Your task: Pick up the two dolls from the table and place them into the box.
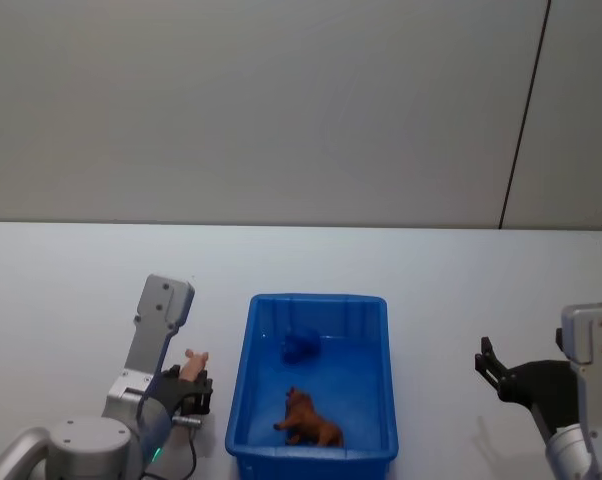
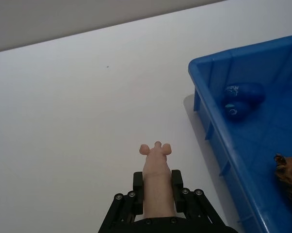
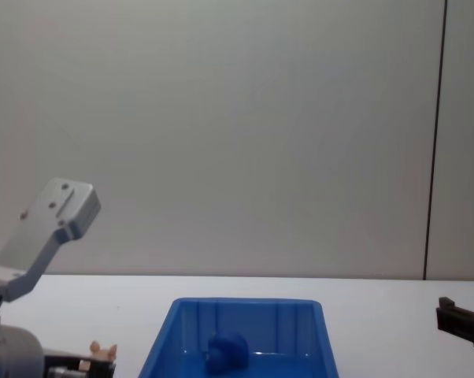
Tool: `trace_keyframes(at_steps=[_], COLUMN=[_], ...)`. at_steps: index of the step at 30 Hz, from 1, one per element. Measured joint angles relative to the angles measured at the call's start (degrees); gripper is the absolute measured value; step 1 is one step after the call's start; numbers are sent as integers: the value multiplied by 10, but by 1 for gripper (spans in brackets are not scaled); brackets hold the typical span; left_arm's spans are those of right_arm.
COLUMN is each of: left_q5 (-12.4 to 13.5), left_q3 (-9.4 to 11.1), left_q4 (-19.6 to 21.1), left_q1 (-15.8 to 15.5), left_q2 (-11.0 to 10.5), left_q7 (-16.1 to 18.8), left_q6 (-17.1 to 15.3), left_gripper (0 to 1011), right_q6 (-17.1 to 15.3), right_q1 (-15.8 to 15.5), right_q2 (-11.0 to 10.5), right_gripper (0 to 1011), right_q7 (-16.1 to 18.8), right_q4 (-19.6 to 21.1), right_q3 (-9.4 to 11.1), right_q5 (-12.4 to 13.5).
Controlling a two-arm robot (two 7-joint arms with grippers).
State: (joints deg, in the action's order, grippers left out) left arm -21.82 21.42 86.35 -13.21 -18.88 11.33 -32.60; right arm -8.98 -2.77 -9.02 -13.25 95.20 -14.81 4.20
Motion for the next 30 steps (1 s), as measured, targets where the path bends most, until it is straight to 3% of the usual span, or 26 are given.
trace_keyframes(at_steps=[21,30], left_q5=[45,69], left_q3=[-2,-2], left_q4=[46,52], left_q1=[3,-3], left_q2=[-3,-5], left_q7=[-35,-82], left_q6=[53,97], left_gripper=[333,333], right_q6=[0,0], right_q1=[0,0], right_q2=[0,0], right_gripper=[1001,1001], right_q7=[0,0], right_q4=[0,0], right_q3=[0,0], right_q5=[0,0])
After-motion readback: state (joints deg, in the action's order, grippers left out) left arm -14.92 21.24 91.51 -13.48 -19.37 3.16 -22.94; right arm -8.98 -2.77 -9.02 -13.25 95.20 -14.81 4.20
